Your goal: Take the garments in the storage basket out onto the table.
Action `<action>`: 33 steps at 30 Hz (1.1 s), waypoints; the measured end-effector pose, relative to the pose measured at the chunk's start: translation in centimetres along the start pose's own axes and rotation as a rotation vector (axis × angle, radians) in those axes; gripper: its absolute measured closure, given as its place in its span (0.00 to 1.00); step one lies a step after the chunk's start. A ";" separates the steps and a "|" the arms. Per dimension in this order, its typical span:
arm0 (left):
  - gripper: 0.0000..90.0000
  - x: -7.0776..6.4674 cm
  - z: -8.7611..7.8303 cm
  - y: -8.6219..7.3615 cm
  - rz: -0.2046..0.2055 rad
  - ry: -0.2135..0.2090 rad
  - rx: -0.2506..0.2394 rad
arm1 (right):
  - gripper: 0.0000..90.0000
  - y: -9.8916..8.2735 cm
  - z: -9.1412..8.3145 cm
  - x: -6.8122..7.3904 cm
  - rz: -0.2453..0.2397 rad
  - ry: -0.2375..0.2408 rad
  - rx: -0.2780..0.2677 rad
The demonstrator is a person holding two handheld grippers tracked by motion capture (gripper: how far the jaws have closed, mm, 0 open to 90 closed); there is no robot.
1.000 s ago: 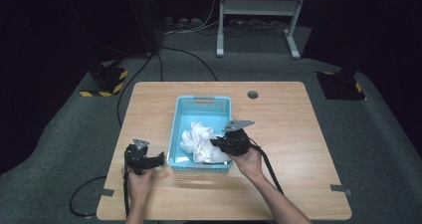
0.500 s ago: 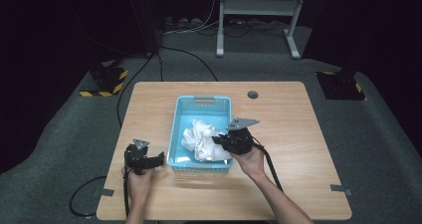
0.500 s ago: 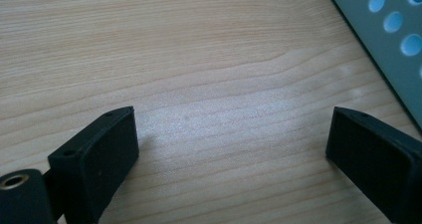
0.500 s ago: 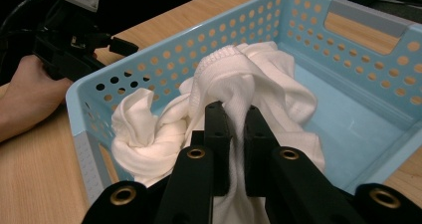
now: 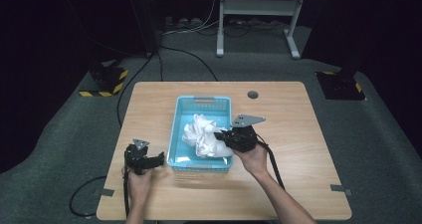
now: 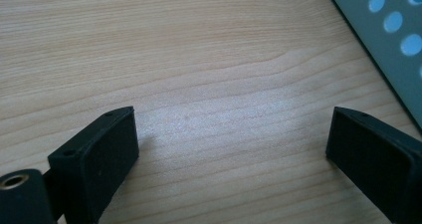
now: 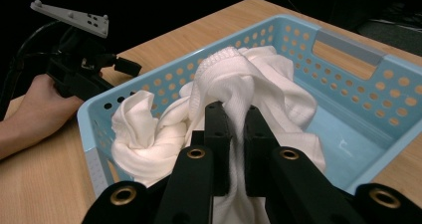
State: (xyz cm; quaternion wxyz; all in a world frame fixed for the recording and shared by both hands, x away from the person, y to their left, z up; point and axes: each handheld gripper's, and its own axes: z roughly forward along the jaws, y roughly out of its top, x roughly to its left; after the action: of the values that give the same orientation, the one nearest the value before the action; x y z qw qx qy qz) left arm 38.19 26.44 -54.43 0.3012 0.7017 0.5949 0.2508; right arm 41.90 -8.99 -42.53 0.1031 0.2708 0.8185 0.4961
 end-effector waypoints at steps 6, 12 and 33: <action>0.07 0.0 0.0 0.0 0.000 0.000 0.000 | 0.93 0.3 -0.2 -0.1 0.003 -0.001 -0.010; 0.07 0.0 0.0 0.0 0.000 0.000 0.000 | 0.93 0.3 -0.6 -0.3 0.012 -0.003 -0.026; 0.07 0.0 0.0 0.0 0.000 0.000 0.000 | 0.93 0.5 -3.1 -1.6 0.045 -0.025 -0.114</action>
State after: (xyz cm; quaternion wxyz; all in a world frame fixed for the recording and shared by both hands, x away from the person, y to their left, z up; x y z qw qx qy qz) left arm 38.19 26.44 -54.43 0.3012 0.7017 0.5950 0.2508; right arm 42.07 -12.00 -40.73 0.1173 0.2892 0.7812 0.5407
